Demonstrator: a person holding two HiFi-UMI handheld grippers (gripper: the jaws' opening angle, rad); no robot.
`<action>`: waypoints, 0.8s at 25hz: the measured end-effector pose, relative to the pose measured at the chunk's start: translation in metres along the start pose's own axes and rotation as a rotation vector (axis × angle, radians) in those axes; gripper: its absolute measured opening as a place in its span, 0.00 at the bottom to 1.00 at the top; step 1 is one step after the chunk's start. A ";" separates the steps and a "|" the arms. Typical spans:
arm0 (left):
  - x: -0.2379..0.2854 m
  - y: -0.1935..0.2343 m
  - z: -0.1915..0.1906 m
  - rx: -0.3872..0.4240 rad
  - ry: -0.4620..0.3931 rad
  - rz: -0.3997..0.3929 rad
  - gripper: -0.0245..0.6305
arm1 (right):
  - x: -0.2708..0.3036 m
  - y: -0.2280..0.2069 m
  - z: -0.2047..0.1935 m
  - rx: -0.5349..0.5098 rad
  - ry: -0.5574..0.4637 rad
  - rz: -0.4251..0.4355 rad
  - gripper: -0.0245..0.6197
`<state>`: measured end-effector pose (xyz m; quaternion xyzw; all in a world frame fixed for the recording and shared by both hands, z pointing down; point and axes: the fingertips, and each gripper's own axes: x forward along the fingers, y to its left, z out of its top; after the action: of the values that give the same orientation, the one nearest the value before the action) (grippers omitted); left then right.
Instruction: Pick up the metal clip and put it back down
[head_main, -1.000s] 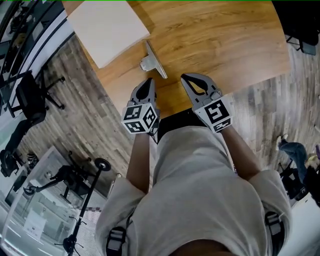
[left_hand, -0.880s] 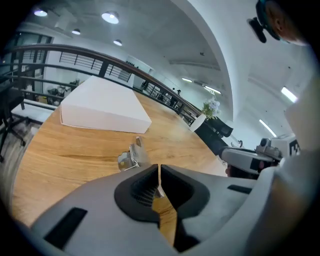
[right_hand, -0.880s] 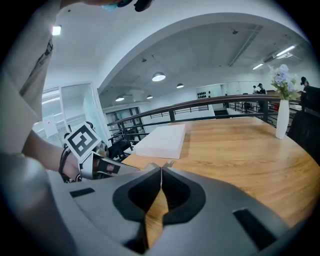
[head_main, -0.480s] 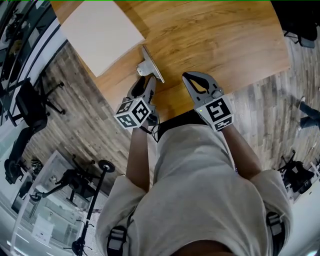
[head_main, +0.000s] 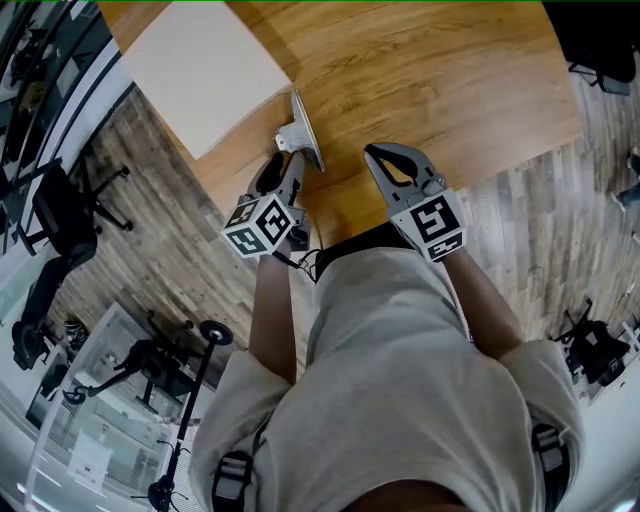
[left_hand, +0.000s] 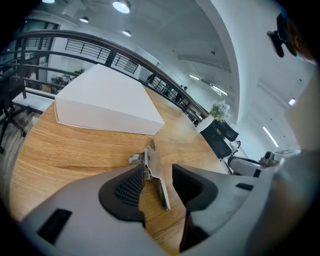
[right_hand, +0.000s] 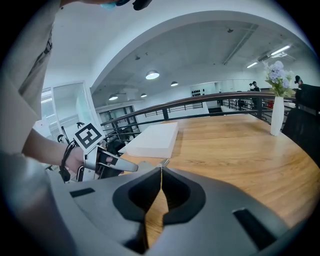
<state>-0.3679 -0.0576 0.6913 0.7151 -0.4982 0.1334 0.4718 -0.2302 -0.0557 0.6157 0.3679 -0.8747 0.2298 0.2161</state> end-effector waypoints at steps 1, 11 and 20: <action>0.001 0.002 0.002 0.012 0.002 0.009 0.28 | 0.000 -0.001 0.000 -0.002 0.001 -0.002 0.08; 0.026 0.008 0.012 0.054 0.039 -0.010 0.28 | -0.007 -0.007 0.003 0.000 0.002 -0.025 0.08; 0.035 -0.004 0.009 0.052 0.066 -0.035 0.14 | -0.024 -0.014 0.003 0.004 -0.005 -0.053 0.08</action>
<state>-0.3508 -0.0857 0.7078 0.7310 -0.4660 0.1616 0.4715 -0.2056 -0.0527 0.6039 0.3921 -0.8646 0.2248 0.2195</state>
